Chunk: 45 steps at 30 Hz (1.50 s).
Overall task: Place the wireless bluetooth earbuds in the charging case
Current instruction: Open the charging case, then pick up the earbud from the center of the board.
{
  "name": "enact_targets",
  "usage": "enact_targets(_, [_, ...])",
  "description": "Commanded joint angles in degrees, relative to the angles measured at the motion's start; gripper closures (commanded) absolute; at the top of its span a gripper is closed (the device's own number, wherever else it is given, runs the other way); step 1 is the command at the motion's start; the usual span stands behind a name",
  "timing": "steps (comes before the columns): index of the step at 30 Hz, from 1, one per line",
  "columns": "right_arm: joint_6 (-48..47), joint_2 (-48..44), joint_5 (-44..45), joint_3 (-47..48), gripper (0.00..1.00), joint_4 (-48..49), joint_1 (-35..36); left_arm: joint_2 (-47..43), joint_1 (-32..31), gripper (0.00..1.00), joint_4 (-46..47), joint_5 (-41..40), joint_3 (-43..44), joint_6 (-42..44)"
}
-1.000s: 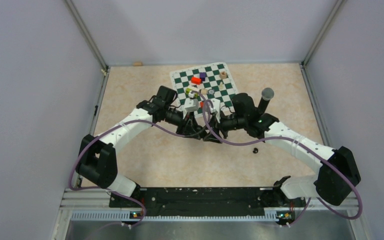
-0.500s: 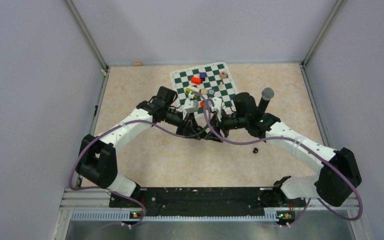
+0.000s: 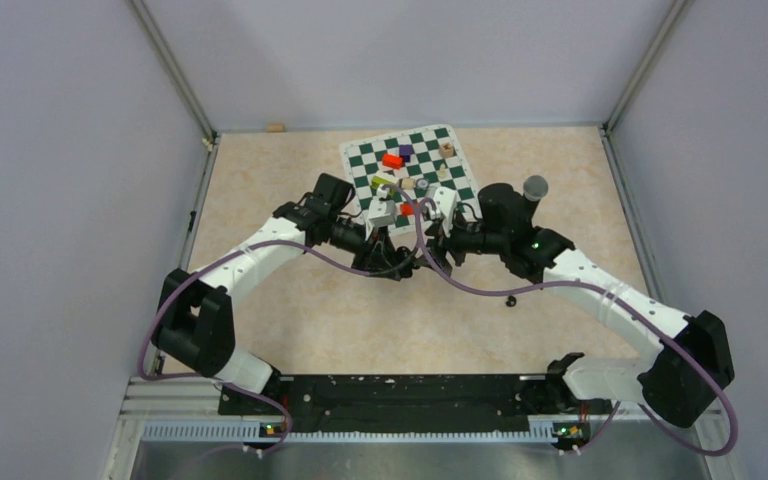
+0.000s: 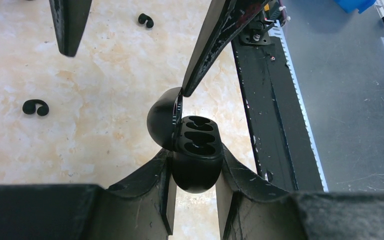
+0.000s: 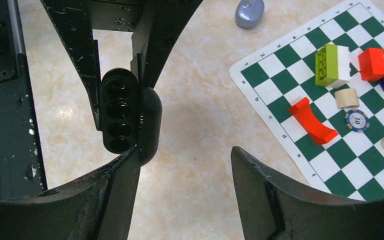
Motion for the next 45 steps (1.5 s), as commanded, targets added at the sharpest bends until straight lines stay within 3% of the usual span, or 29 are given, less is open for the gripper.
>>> enact_targets(1, [-3.54, -4.16, 2.99, 0.94, 0.33, -0.36, -0.91, -1.85, -0.07, 1.0, -0.26, 2.49, 0.15, 0.49])
enact_targets(11, [-5.52, -6.7, -2.55, 4.46, 0.28, -6.05, -8.89, -2.67, 4.09, 1.0, -2.4, 1.59, 1.1, 2.18])
enact_targets(19, [0.77, 5.96, 3.53, 7.34, 0.39, -7.65, -16.82, -6.28, 11.0, 1.0, -16.73, 0.22, 2.71, 15.87])
enact_targets(24, [4.55, 10.12, 2.08, 5.66, 0.52, -5.71, -17.41, -6.68, 15.6, 1.0, -21.04, 3.26, 1.49, 20.63])
enact_targets(30, [10.52, 18.64, 4.23, 7.22, 0.64, -4.48, -16.94, -11.99, 15.66, 1.0, -9.81, 2.9, -5.56, 13.62])
enact_targets(35, [12.13, 23.57, 9.46, 7.21, 0.64, -3.17, -14.5, -17.65, 15.57, 1.0, 1.66, 0.48, -11.02, 5.06])
enact_targets(40, [13.45, 27.56, 12.13, 8.92, 0.68, -2.77, -12.36, -18.8, 15.57, 1.0, 3.13, -0.3, -11.96, 4.38])
enact_targets(45, [14.7, 31.76, 11.93, 11.32, 0.8, -4.74, -12.25, -18.73, 15.57, 1.0, 4.13, -0.78, -12.62, 3.87])
